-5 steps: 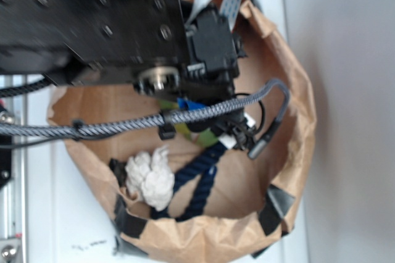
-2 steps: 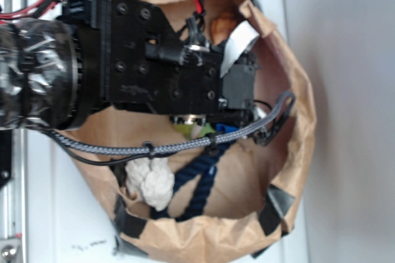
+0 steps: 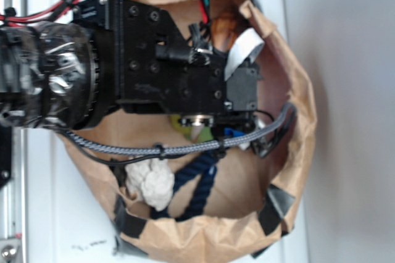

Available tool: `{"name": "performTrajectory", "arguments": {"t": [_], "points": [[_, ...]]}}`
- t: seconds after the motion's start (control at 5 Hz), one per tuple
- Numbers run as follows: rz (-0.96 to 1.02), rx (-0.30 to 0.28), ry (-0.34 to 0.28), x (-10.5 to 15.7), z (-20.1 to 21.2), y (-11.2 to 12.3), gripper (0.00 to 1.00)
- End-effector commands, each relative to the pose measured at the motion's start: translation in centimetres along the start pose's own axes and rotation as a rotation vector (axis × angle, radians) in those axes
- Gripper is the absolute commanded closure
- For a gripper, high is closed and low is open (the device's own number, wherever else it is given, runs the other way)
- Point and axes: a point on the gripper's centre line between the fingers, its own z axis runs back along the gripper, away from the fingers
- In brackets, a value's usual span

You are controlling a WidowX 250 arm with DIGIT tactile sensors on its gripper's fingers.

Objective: Grab the shell.

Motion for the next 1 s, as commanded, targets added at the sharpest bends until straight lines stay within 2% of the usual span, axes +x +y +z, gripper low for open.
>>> {"name": "performTrajectory", "arguments": {"t": [0.0, 0.2, 0.6, 0.8], "points": [[0.184, 0.063, 0.067, 3.4, 2.0, 1.7, 0.00], [0.239, 0.063, 0.085, 3.6, 2.3, 3.1, 0.00], [0.241, 0.074, 0.051, 2.8, 2.1, 5.0, 0.00], [0.260, 0.068, 0.048, 3.1, 0.6, 4.5, 0.00]]}}
